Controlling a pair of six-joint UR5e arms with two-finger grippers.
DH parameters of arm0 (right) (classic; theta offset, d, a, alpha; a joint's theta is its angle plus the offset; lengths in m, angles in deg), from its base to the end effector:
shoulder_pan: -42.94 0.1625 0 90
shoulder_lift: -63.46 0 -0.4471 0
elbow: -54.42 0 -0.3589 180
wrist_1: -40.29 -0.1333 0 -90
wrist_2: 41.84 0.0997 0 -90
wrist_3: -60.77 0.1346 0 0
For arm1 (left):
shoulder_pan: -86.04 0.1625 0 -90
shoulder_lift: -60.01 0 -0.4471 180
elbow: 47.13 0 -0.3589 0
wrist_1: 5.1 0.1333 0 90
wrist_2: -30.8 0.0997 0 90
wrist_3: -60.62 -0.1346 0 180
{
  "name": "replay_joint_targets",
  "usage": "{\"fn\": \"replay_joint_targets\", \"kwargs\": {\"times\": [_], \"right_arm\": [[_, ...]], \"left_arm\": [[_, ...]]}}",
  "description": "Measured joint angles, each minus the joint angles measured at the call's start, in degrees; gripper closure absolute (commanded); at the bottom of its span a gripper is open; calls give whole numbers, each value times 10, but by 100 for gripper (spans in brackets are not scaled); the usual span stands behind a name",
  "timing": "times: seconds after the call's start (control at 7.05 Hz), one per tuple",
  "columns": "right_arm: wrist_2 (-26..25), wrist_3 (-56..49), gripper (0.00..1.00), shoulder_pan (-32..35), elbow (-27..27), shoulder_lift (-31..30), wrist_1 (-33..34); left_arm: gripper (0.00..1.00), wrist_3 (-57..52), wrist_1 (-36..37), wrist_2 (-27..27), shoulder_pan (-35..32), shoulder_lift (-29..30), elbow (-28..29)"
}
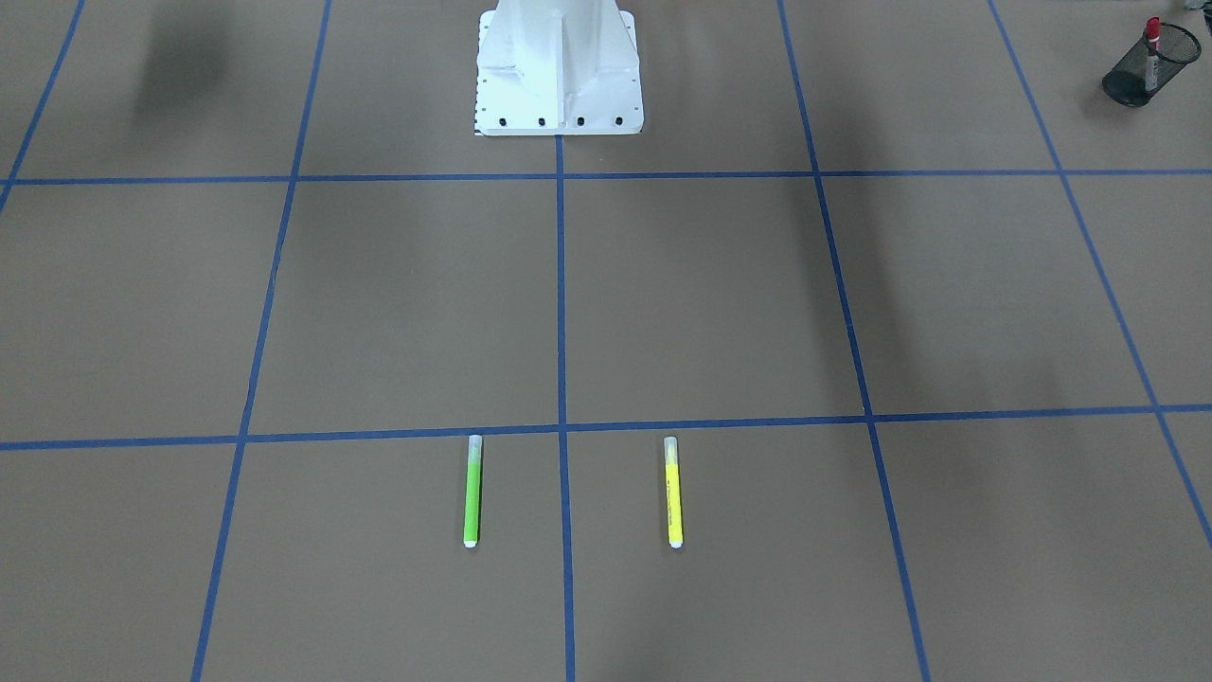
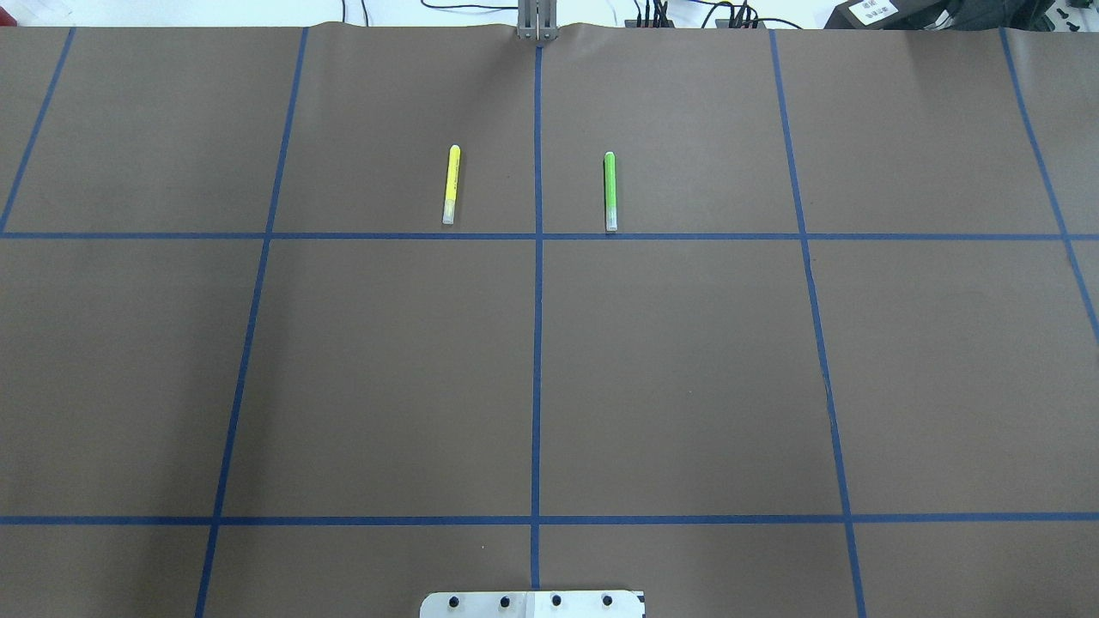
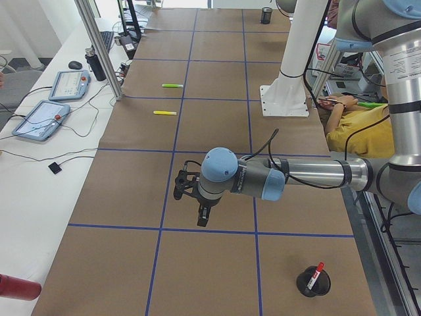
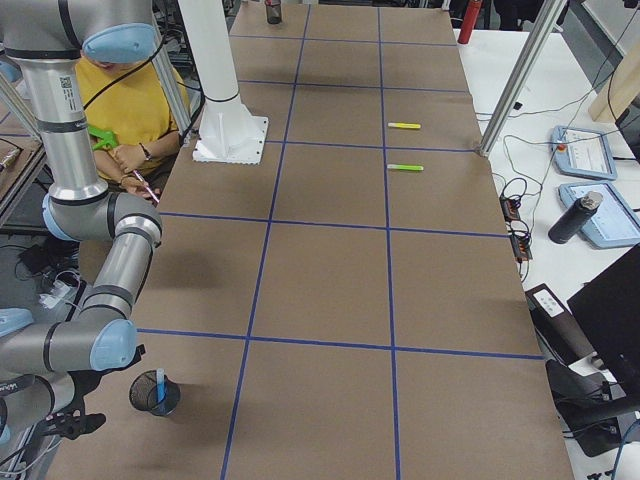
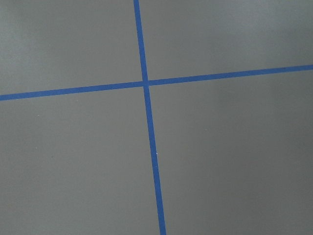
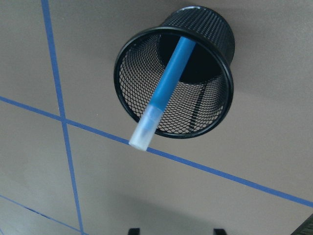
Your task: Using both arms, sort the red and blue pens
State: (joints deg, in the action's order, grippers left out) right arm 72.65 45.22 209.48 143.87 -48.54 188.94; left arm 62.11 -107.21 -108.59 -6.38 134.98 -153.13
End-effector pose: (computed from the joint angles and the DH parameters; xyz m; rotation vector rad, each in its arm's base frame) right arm 0.0746 0.0618 0.8319 -0.7642 -1.3374 1.1633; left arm -0.0463 -0.3582 0.6510 0.2208 0.8561 0.0346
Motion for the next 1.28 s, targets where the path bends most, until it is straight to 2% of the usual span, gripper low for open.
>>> {"fn": "replay_joint_targets", "kwargs": {"times": [0.28, 0.57, 0.85, 1.28], "right_arm": [[0, 0, 0, -1, 3, 6, -7], [10, -3, 0, -19, 7, 11, -43], [78, -8, 0, -109, 9, 14, -116], [187, 8, 0, -293, 9, 28, -290]], "left_arm": [[0, 0, 1, 0, 0, 0, 1], [0, 0, 2, -2, 0, -3, 3], [0, 0, 3, -17, 1, -5, 9], [0, 0, 4, -23, 1, -7, 18]]}}
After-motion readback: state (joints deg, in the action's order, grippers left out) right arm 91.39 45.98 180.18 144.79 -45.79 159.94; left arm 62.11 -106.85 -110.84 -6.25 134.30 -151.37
